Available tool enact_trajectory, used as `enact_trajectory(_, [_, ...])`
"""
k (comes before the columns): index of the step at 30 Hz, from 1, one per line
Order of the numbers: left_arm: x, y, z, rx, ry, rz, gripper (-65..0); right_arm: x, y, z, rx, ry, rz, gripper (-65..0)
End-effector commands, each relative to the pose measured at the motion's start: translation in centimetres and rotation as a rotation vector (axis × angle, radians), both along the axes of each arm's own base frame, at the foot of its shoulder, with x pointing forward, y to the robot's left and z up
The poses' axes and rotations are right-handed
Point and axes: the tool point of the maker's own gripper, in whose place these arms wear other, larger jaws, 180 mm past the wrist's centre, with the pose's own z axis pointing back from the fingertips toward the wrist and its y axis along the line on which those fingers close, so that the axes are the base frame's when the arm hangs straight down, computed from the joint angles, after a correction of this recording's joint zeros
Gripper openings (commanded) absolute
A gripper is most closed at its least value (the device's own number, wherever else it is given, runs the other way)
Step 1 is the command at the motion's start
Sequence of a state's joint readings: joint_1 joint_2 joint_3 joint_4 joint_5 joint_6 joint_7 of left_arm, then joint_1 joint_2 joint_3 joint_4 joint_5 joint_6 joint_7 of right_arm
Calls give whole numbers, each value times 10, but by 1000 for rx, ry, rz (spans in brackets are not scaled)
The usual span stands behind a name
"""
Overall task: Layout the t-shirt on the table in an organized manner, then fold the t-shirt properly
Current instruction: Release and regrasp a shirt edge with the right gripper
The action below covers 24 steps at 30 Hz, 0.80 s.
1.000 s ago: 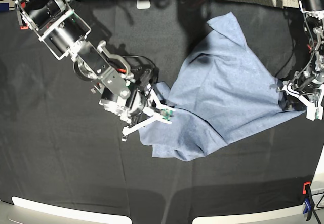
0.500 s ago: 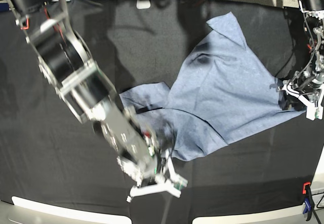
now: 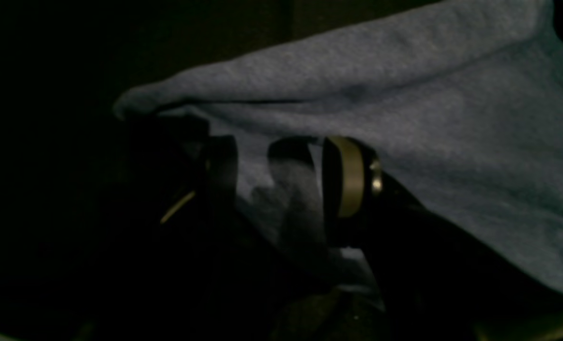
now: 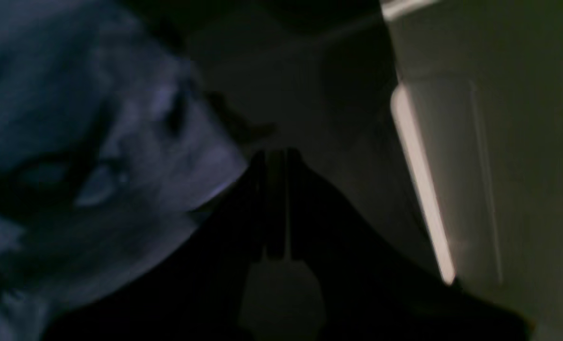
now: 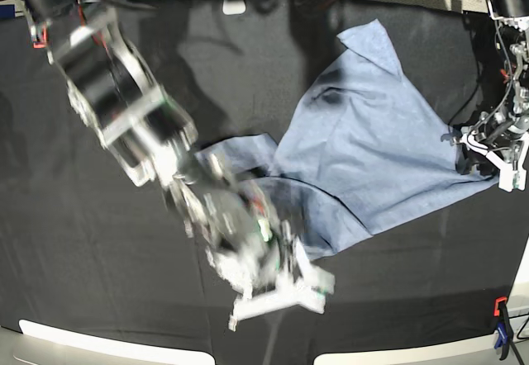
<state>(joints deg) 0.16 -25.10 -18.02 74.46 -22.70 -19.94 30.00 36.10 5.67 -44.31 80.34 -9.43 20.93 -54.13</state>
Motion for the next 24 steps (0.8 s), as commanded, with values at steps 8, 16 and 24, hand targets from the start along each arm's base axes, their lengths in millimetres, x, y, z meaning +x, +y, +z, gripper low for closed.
enact_trajectory(8, [13, 7, 21, 11, -67, 2, -384, -53, -46, -40, -51, 57, -19, -650])
enact_trajectory(16, [13, 7, 21, 11, -67, 2, -384, -69, -77, -70, -63, 174, -49, -368])
enact_trajectory(24, [13, 7, 21, 12, -67, 2, -384, -62, -67, -92, -18, 166, 45, -364])
